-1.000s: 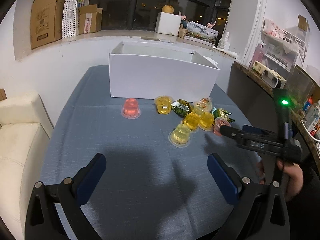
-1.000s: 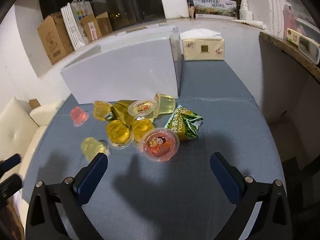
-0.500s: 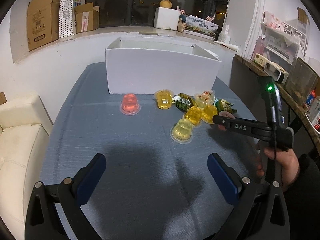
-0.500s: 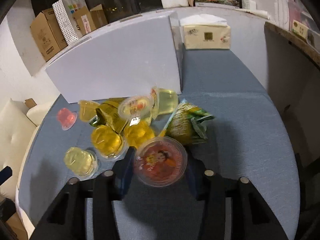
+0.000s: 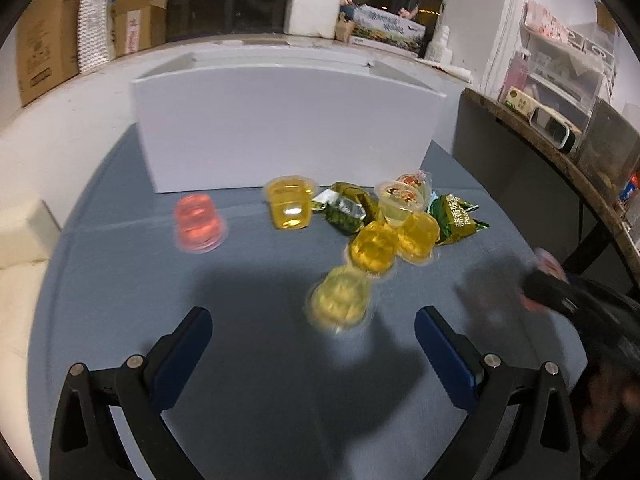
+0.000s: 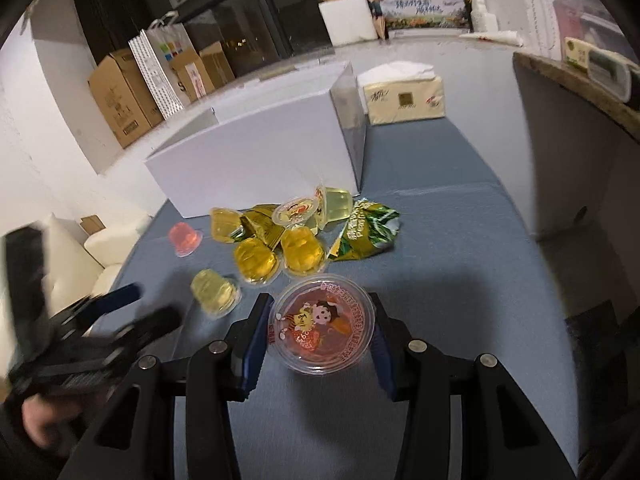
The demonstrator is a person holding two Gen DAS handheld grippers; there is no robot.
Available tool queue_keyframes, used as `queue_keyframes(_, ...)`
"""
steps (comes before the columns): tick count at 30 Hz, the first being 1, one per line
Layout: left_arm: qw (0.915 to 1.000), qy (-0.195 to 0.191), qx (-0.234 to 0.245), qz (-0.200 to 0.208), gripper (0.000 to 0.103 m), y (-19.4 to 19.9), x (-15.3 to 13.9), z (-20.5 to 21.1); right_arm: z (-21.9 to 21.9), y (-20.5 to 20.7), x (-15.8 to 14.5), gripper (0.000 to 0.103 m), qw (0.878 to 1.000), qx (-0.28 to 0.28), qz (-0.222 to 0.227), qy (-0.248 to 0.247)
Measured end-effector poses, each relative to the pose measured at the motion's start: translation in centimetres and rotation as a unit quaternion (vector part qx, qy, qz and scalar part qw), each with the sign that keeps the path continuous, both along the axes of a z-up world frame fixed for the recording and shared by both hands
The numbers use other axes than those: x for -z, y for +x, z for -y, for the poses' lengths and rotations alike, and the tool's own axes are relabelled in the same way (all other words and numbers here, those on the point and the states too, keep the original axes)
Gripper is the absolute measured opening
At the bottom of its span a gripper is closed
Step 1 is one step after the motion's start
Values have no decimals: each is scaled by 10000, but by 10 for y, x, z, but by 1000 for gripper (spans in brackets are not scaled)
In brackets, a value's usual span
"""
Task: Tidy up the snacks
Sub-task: 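Grasp the orange-lidded jelly cup with the right tool, then grasp a yellow jelly cup with the left tool while the right carries its cup toward the box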
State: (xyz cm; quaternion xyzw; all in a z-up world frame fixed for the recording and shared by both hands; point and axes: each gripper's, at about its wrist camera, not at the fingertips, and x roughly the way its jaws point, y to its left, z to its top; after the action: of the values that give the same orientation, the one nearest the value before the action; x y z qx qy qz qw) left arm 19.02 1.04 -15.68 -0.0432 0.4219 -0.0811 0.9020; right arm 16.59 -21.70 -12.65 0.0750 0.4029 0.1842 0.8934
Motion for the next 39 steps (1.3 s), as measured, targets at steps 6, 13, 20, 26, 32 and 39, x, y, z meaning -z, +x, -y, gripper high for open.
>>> queue_keyframes(6,9999,101,130,3,102,22,12,16,12,-15,-5,50,10000,40,43,78)
queue_keyframes(13,9998,122,146,26,38,21,16,13,14,-16,-6,50,9998,25,68,181)
queue_keyframes(20,9993,-125,126,329,38,2,0,1,9,-17,-5,50,9998,-43,78,178)
queue_keyframes(26,9973,-218,247,659,38,-19,-28,-4,2,-18,-8,50,9997,-116,147,162)
queue_keyframes(32,9940,-120,325,1039,38,-20,-68,-6,-16,-6,-26,50,9988,-327,337,144)
queue_keyframes(39,9876,77,253,1545,38,22,-126,-21,-42,48,-82,50,9942,-571,874,276)
